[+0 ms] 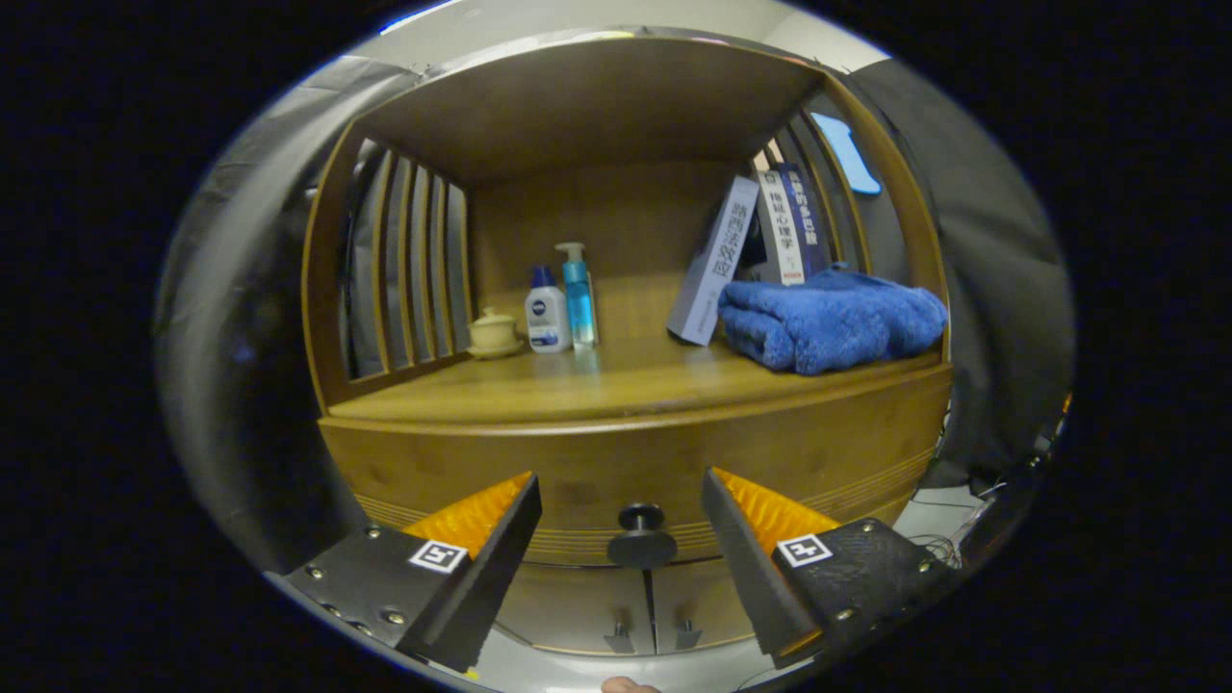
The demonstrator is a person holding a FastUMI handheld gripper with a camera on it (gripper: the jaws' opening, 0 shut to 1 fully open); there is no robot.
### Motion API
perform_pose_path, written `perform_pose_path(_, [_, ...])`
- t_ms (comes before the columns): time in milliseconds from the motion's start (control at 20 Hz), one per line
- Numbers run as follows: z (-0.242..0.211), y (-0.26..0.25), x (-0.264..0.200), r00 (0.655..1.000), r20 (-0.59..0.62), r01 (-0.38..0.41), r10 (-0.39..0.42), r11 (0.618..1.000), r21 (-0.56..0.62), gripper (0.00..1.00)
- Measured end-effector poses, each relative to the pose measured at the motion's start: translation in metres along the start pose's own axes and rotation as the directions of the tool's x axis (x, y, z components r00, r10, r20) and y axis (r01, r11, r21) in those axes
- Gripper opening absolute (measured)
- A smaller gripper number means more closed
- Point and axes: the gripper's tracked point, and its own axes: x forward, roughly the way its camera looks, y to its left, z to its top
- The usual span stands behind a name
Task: Pull open the drawer, take out the items inside it, and place them on the countertop above the cabinet.
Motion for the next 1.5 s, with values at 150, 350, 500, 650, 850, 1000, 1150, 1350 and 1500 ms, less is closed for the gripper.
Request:
perform_pose_path(150, [-0.016,-0.005,0.016,1.0,-0.018,0.007,-0.007,1.0,0.009,1.0])
perform_pose_path(350, [-0.014,-0.014,0.012,0.999,0.033,0.021,-0.019,0.999,-0.041,0.8])
perform_pose_path(500, [-0.011,-0.003,0.01,0.999,0.045,0.006,-0.005,1.0,-0.016,0.48])
perform_pose_path(650, [-0.012,-0.001,0.01,0.997,0.074,0.006,-0.001,0.998,-0.063,0.34])
perform_pose_path(850, [-0.011,-0.002,0.009,0.996,0.076,-0.046,0.043,0.998,0.05,0.34])
perform_pose_path(1000, [-0.01,-0.002,0.007,0.997,0.067,-0.038,0.035,0.998,0.046,0.34])
perform_pose_path(1150, [-0.016,-0.001,0.003,0.997,0.073,-0.03,0.029,0.999,0.015,0.4])
perform_pose_path(1350, [-0.018,-0.001,0.003,0.998,0.062,-0.016,0.016,1.0,-0.007,0.43])
perform_pose_path(1500, [-0.027,-0.003,0.008,1.0,0.019,0.007,-0.006,0.999,-0.032,0.44])
